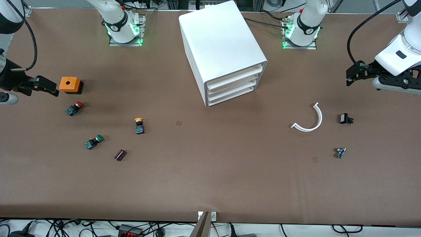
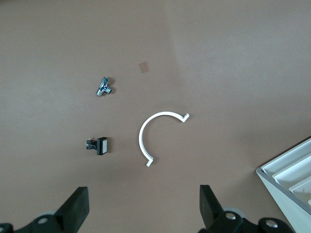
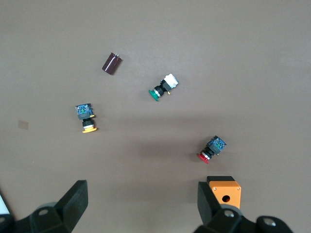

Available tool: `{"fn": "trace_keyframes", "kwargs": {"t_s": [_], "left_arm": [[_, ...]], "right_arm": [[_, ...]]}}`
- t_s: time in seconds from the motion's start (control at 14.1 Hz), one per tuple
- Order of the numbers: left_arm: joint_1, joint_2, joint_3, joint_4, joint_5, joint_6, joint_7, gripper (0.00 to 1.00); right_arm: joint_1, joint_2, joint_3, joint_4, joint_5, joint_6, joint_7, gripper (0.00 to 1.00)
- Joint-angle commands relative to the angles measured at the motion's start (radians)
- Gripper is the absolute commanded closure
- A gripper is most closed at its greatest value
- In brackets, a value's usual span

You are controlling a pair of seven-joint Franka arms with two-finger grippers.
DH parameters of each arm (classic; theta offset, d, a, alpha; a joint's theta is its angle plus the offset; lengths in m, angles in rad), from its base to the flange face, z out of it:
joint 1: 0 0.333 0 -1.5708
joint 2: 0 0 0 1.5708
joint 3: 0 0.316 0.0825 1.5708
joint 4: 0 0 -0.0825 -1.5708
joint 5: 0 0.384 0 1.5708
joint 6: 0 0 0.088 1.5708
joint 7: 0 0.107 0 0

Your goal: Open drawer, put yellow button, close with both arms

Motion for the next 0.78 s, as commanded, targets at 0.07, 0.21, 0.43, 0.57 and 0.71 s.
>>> {"fn": "trace_keyframes", "kwargs": {"t_s": [0.07, 0.21, 0.43, 0.57, 0.71], "left_arm": [[-0.003, -0.006, 0.003, 0.009, -0.01, -0.016, 0.013, 0.0], [-0.003, -0.006, 0.003, 0.009, -0.01, -0.016, 0.013, 0.0], [-0.001, -0.006, 0.003, 0.009, -0.01, -0.016, 0.013, 0.0], [-0.003, -0.006, 0.003, 0.009, -0.01, -0.016, 0.013, 0.0], [-0.009, -0.005, 0.001, 0.009, -0.01, -0.027, 0.013, 0.0]], "right_arm": [[0.0, -0.031, 0.001, -0.033, -0.012, 0.019, -0.003, 0.0], [0.0, -0.029, 0.001, -0.033, -0.012, 0.017, -0.006, 0.0], [-0.002, -0.022, 0.001, -0.033, -0.01, 0.014, -0.005, 0.0], [0.0, -0.011, 0.002, -0.031, -0.004, 0.01, -0.005, 0.0], [0.02, 0.003, 0.002, -0.031, 0.002, 0.01, -0.006, 0.0]]}}
